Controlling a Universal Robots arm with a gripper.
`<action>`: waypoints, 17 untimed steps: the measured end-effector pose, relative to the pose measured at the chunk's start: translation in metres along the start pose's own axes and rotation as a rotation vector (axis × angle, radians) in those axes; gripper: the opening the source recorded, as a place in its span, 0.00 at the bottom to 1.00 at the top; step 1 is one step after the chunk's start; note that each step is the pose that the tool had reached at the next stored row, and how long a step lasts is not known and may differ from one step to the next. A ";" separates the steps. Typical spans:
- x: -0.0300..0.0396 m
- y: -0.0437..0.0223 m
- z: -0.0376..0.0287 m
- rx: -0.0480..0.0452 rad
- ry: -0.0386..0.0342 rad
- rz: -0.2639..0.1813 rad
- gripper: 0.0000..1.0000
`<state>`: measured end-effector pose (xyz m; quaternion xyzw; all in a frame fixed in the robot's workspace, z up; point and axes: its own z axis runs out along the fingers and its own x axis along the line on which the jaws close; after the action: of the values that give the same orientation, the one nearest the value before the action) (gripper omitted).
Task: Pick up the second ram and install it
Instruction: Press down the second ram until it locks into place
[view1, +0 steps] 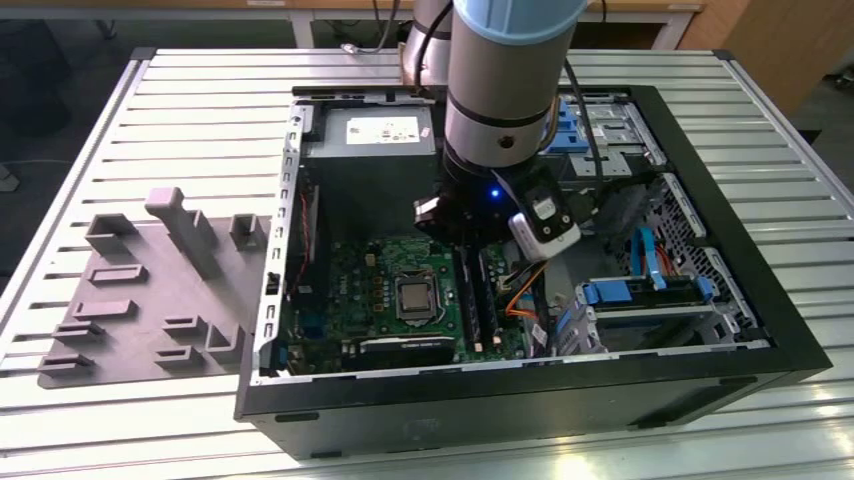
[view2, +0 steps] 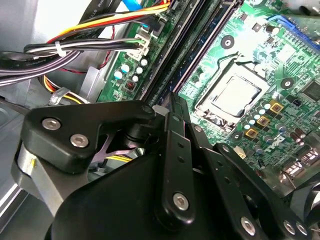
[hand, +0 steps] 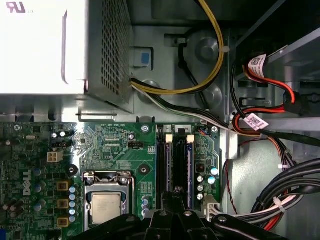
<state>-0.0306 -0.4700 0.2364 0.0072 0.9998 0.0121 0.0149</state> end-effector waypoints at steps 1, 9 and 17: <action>0.0000 -0.0006 0.0000 0.0001 0.0000 0.000 0.11; 0.0000 -0.0039 -0.0001 0.0000 0.0000 0.000 0.11; -0.0001 -0.0074 -0.0001 -0.0001 0.0000 0.000 0.11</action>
<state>-0.0306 -0.4774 0.2364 0.0072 0.9998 0.0122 0.0149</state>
